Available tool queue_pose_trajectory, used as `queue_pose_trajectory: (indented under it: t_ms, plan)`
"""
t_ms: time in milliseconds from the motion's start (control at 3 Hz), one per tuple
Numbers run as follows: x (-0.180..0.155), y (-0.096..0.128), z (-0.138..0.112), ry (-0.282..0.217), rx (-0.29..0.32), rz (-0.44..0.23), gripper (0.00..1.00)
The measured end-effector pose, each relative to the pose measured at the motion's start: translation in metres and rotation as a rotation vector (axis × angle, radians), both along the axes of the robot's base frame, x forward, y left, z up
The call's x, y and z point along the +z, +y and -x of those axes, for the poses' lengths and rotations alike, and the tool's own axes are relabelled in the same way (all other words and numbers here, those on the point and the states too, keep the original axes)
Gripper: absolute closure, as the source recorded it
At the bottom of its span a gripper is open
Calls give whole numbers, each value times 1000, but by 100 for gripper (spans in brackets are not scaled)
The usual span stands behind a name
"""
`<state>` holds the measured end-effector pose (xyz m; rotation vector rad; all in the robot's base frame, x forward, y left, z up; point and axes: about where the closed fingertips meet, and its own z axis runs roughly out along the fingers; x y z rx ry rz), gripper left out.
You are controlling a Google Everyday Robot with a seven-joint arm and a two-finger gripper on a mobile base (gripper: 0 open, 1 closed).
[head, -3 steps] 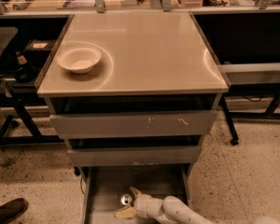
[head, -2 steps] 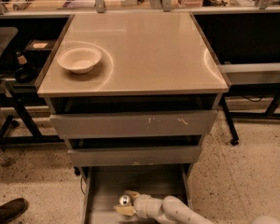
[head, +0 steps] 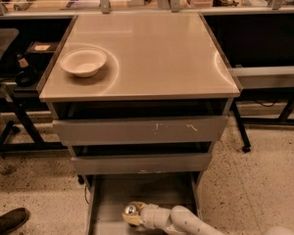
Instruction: Pick redbull can from bottom drawer and place on counter
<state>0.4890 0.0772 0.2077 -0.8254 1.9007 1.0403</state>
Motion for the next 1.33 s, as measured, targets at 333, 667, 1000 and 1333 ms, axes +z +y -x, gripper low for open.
queue_pose_trajectory:
  t_ms: [333, 667, 1000, 1333]
  plan:
    - [0, 0, 0, 0, 0, 0, 100]
    - [9, 0, 1, 7, -14, -8, 100]
    - [30, -5, 0, 21, -37, -13, 100]
    - [60, -15, -6, 34, -62, -9, 100]
